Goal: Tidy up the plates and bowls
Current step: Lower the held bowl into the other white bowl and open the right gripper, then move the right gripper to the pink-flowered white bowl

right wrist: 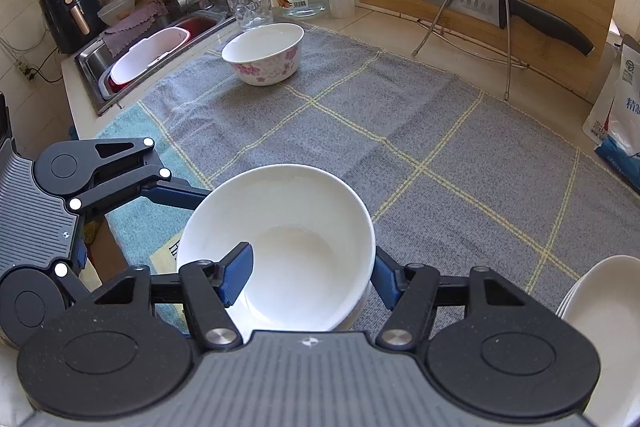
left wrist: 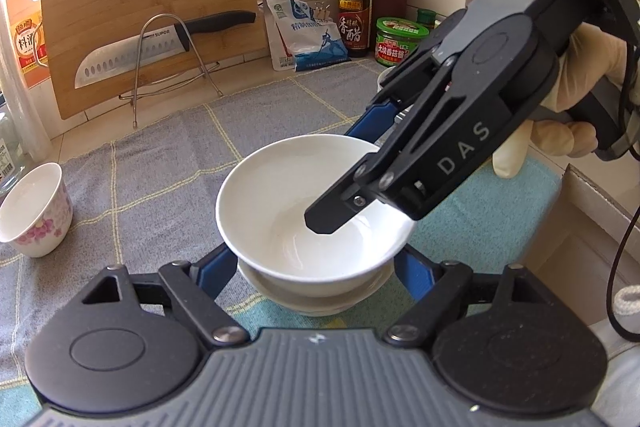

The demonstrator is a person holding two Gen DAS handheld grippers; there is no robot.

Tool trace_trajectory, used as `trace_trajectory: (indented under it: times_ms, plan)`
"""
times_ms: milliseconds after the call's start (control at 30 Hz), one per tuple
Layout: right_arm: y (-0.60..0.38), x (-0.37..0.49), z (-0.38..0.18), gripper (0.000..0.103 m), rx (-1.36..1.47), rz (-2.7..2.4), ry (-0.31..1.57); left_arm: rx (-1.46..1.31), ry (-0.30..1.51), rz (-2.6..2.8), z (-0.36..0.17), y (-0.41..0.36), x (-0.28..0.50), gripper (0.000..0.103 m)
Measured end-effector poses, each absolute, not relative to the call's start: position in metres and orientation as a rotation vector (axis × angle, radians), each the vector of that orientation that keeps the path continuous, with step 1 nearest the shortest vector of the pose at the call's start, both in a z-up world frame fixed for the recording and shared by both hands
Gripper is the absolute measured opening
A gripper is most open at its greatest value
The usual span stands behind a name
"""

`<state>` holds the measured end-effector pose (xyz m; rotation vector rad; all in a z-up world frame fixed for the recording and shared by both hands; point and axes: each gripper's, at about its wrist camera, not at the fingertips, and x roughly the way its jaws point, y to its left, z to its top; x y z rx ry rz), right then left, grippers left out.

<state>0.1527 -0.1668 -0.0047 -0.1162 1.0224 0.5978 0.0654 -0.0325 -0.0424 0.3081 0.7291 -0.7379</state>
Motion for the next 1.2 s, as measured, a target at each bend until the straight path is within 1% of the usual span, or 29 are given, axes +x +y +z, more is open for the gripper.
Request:
trace_trajectory:
  times_ms: [600,733,800,867,900,933,967,1000,1200]
  plan:
    - [-0.1663,0.1546,-0.0116,0.071,-0.125,0.597,1.028,0.314,0.739,-0.740,-0.0468,-0.0349,0.0692,0.085]
    - [-0.1655,0.1553,-0.0126,0.073,-0.123,0.597,1.029,0.314,0.740,-0.741,-0.0483,-0.0355,0.0696,0.085]
    - [-0.1644,0.1552,-0.0138,0.076,-0.122,0.600,1.029,0.314,0.740,-0.743,-0.0493,-0.0354,0.0699,0.085]
    - [-0.1631,0.1540,-0.0141,0.087,-0.123,0.604,1.024,0.311,0.740,-0.749,-0.0500,-0.0352,0.0699,0.086]
    - [-0.1623,0.1533,-0.0139,0.091,-0.127,0.607,1.018,0.310,0.738,-0.752,-0.0501,-0.0350,0.0702,0.088]
    - [-0.1609,0.1524,-0.0131,0.099,-0.133,0.608,1.011,0.308,0.729,-0.751,-0.0497,-0.0348,0.0695,0.089]
    - [-0.1602,0.1518,-0.0123,0.103,-0.135,0.605,1.003,0.307,0.723,-0.754,-0.0491,-0.0344,0.0693,0.092]
    - [-0.1598,0.1518,-0.0115,0.103,-0.135,0.607,0.998,0.306,0.721,-0.758,-0.0485,-0.0339,0.0695,0.094]
    - [-0.1599,0.1530,-0.0095,0.103,-0.131,0.597,0.993,0.306,0.729,-0.766,-0.0476,-0.0299,0.0667,0.094]
